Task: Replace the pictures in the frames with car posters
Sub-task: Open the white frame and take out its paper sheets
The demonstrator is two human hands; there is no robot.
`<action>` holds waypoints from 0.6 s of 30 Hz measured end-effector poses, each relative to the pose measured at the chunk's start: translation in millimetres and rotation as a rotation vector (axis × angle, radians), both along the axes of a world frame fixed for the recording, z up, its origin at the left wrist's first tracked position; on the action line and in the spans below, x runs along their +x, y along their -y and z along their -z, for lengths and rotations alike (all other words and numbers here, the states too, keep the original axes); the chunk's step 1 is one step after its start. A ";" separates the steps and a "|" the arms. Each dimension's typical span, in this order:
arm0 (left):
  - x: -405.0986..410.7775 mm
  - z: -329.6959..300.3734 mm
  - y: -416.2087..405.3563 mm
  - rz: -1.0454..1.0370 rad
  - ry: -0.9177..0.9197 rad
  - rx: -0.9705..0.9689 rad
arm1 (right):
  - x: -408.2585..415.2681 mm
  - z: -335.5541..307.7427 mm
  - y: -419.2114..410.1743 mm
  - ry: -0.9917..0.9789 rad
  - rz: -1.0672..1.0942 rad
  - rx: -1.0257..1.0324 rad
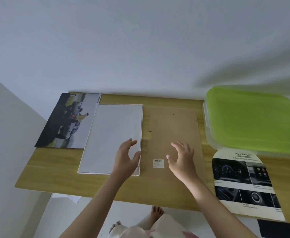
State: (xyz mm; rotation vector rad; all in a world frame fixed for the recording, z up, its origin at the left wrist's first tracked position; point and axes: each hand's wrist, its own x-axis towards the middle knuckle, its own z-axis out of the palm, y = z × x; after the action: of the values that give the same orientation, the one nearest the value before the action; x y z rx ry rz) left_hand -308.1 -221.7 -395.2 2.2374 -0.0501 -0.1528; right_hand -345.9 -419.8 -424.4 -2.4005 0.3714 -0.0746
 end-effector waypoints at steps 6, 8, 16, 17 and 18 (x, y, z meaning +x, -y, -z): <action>-23.3 8.8 -59.3 -0.453 -0.070 0.125 | 65.2 -10.1 -40.1 -0.016 -0.225 0.004; -32.3 14.3 -69.1 -0.554 -0.127 0.164 | 89.5 -10.4 -49.0 -0.015 -0.301 -0.039; -33.7 28.9 -74.3 -0.617 -0.262 0.309 | 172.6 -12.9 -62.8 -0.129 -0.474 -0.264; -32.3 30.0 -73.9 -0.612 -0.275 0.323 | 180.3 -12.9 -63.0 -0.148 -0.487 -0.296; -31.1 30.8 -73.2 -0.605 -0.286 0.340 | 186.8 -13.1 -63.3 -0.170 -0.496 -0.323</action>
State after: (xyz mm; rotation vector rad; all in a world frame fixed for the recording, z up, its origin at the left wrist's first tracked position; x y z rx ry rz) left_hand -339.2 -148.5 -426.0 2.4330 0.8538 -0.1553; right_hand -159.1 -356.5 -411.3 -2.7555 -0.1835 0.3172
